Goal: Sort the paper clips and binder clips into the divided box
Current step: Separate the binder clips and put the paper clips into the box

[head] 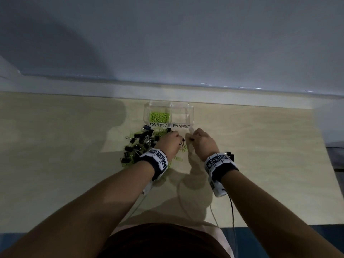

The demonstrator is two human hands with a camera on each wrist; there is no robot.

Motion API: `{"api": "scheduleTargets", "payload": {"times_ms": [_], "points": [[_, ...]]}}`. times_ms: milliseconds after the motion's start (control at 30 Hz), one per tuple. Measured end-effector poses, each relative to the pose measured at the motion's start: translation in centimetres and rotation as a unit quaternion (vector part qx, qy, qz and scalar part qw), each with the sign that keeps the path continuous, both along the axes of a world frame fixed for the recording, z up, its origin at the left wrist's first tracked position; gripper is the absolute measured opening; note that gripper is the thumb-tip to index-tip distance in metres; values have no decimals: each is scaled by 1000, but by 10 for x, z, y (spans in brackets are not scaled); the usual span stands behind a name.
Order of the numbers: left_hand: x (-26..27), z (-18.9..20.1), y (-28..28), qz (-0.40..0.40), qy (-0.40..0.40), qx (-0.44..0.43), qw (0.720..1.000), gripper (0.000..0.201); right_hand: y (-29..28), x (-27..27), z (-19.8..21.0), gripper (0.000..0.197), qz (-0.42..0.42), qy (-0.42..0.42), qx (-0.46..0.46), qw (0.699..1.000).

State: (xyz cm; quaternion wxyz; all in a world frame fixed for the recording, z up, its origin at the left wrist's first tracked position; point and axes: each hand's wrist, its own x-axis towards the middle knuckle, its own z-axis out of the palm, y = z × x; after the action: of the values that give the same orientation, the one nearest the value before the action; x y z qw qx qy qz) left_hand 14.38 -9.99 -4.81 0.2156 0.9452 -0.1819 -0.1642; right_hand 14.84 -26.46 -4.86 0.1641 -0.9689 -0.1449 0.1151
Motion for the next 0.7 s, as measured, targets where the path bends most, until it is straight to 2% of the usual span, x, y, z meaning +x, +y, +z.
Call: {"api": "scheduleTargets", "payload": {"times_ms": [100, 200, 300, 400, 467, 567, 700], "points": [[-5, 7, 10, 71, 14, -103, 992, 18, -3, 2, -1, 13, -41, 16, 31, 999], [-10, 16, 28, 178, 3, -188, 966, 15, -2, 3, -3, 10, -89, 21, 79, 993], [-15, 21, 63, 250, -13, -177, 952, 14, -5, 2, 0, 10, -187, 2, 163, 969], [-23, 15, 102, 205, -60, -62, 975, 15, -18, 1, 8, 11, -293, 14, 221, 930], [-28, 13, 116, 152, -78, 6, 985, 24, -30, -1, 14, 12, -317, 17, 216, 924], [-25, 15, 105, 100, -82, 19, 991, 28, -47, -4, 15, 9, -291, 10, 162, 943], [-14, 16, 62, 21, -46, 20, 999, 32, -48, -7, 13, 13, -192, -1, 4, 981]]}}
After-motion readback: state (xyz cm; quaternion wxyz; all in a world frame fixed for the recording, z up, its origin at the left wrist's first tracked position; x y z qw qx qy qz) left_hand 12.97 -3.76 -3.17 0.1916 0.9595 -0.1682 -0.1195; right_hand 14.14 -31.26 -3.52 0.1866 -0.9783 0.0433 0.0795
